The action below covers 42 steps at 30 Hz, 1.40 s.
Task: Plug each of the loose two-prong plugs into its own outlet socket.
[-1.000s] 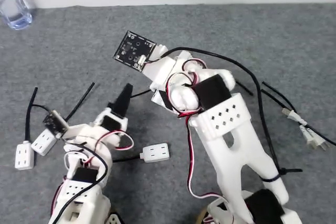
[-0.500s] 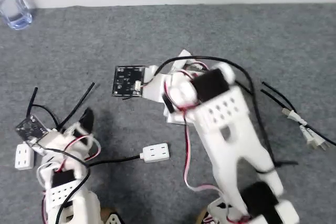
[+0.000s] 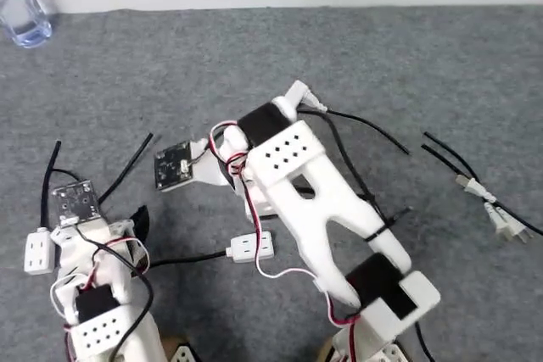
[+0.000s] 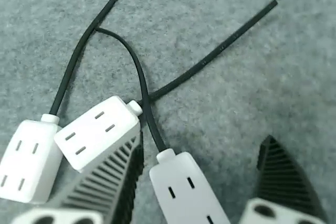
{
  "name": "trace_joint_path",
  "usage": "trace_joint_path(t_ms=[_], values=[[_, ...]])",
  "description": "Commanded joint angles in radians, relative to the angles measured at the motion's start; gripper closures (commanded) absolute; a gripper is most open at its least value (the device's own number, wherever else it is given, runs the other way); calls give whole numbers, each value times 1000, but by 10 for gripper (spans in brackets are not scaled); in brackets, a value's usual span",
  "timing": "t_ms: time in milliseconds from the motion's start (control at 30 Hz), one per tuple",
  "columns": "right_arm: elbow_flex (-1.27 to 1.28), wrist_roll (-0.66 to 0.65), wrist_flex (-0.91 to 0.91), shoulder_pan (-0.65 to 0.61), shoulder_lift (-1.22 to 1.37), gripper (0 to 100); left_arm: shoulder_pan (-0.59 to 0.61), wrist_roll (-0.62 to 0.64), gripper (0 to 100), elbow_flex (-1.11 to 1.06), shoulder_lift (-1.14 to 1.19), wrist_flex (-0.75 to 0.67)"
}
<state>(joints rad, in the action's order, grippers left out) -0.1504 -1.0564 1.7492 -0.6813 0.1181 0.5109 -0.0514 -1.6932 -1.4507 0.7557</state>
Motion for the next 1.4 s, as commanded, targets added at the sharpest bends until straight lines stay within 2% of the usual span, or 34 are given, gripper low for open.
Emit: trace_joint_path(t_ms=[0,267,433,1367], values=[[54,-9,-21,-5,-8,990,-2,-26,670,2,-143,87],[327,-8,-203,-12,-90,990,2,-28,670,8,-376,311],[371,-11,-259,-12,-122,990,2,-29,670,8,-368,310],[305,-89,-272,-4,-12,990,2,-29,670,8,-368,311]])
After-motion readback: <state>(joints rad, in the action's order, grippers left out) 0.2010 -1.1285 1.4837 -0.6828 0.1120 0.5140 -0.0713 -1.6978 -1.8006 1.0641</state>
